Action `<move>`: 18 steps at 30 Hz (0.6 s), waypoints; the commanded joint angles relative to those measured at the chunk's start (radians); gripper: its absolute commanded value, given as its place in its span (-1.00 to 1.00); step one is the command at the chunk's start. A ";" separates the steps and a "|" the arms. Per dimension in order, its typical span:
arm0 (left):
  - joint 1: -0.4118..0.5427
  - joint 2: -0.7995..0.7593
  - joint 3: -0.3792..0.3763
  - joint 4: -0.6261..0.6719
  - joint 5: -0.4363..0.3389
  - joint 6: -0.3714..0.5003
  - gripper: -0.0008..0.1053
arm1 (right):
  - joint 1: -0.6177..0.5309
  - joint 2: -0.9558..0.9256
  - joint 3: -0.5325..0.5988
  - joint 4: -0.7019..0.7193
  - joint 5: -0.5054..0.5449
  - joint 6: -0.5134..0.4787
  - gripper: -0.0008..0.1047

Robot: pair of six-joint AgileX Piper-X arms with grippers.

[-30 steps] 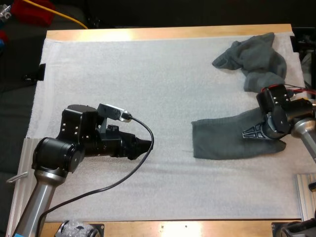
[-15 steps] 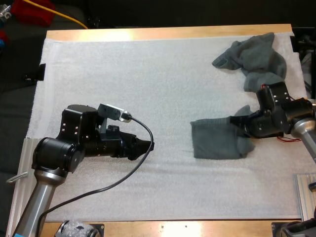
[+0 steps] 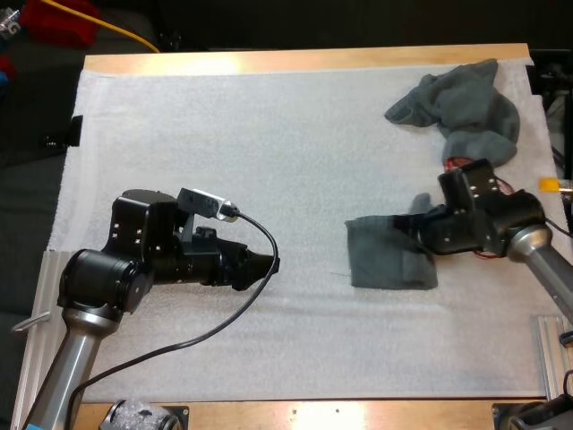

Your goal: Pick towel from pile, fold and stack

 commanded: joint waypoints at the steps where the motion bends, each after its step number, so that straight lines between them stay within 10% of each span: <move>1: -0.003 -0.006 -0.005 0.005 0.014 0.000 0.31 | 0.010 0.014 -0.002 -0.024 0.001 0.017 -0.97; 18: -0.003 -0.006 -0.005 0.008 0.066 0.000 0.31 | 0.097 0.195 -0.002 -0.090 0.149 0.086 -0.90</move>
